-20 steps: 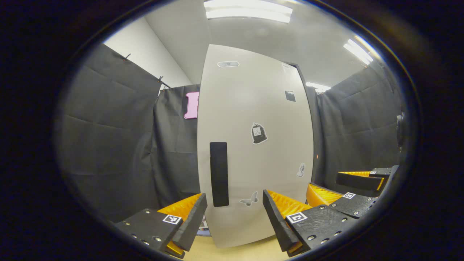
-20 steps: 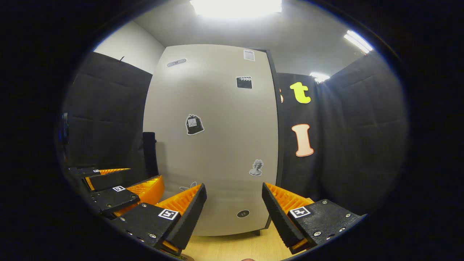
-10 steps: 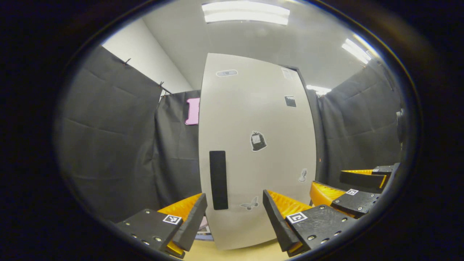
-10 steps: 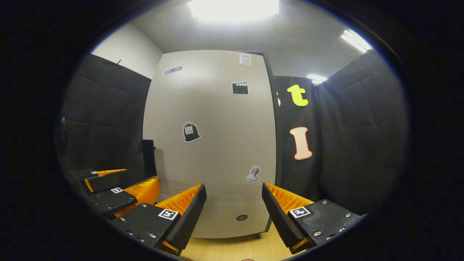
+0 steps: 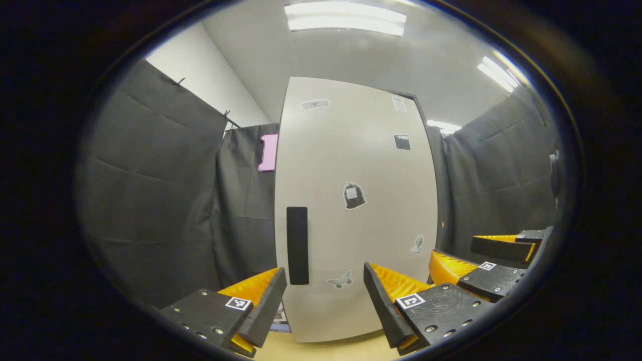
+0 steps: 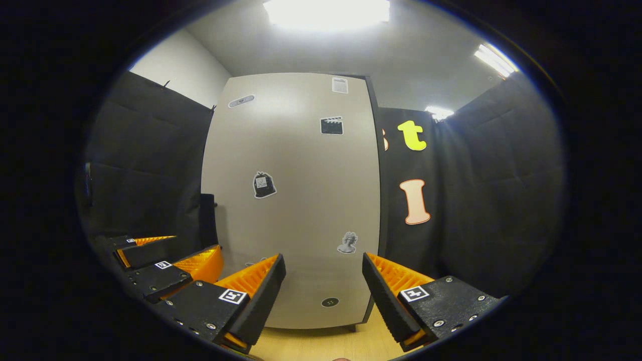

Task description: Open the cabinet door with the right hand, grasp the bottle in the cabinet with the left hand and place it on the coaster, then close the cabinet door with the right hand.

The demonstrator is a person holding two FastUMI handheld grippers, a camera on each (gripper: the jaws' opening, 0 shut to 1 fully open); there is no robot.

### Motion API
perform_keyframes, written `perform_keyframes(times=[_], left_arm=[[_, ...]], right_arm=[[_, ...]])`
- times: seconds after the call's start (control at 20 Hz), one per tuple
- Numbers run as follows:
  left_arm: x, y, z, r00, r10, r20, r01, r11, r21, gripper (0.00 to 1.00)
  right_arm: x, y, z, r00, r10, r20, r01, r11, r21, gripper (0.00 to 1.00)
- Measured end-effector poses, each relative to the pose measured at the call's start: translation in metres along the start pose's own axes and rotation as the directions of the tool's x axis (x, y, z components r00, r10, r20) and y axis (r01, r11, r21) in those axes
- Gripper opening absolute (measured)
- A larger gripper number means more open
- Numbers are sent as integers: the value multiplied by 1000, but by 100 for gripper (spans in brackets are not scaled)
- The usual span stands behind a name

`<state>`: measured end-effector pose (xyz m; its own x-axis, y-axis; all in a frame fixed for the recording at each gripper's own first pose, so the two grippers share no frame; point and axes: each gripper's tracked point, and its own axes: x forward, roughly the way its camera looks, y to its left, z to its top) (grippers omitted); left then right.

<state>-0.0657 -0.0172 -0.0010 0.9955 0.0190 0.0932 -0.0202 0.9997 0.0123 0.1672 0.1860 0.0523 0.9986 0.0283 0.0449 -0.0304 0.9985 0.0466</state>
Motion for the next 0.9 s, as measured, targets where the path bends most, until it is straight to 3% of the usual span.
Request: perform_keyframes(times=[0.1,0.15,0.2,0.3,0.35,0.4,0.5,0.55,0.6,0.9], left_arm=[[-1,1,1,1000,6,2,-6,1000,15,93],[-2,0,2,1000,8,3,-8,1000,21,88],[-2,0,1,1000,9,2,-9,1000,20,93],[-3,5,-1,1000,22,-6,-22,999,25,88],[-3,6,-3,1000,24,-9,-24,1000,20,92],[-3,7,-2,1000,27,-9,-27,1000,15,89],[-4,5,-1,1000,26,-9,-26,1000,11,93],[-4,4,-1,1000,21,-6,-21,1000,10,89],[-5,2,0,1000,18,-4,-18,1000,13,92],[-6,3,-4,1000,23,-22,-22,999,23,92]], right_arm=[[1,1,-1,1000,5,-4,-5,1000,6,95],[0,0,-2,1000,6,-6,-6,1000,4,95],[0,1,-1,1000,10,-6,-10,1000,3,95],[-1,-2,-2,1000,4,-8,-4,1000,7,95],[-1,-1,-1,1000,3,-7,-3,1000,13,95],[-1,-2,-1,1000,2,-7,-2,1000,12,95],[-3,-1,-2,1000,3,-12,-3,1000,9,95],[-2,0,-3,1000,7,-12,-6,1000,10,95],[-2,1,-3,1000,8,-12,-8,1000,11,95],[-3,0,-7,1000,5,-24,-5,1000,4,95]])
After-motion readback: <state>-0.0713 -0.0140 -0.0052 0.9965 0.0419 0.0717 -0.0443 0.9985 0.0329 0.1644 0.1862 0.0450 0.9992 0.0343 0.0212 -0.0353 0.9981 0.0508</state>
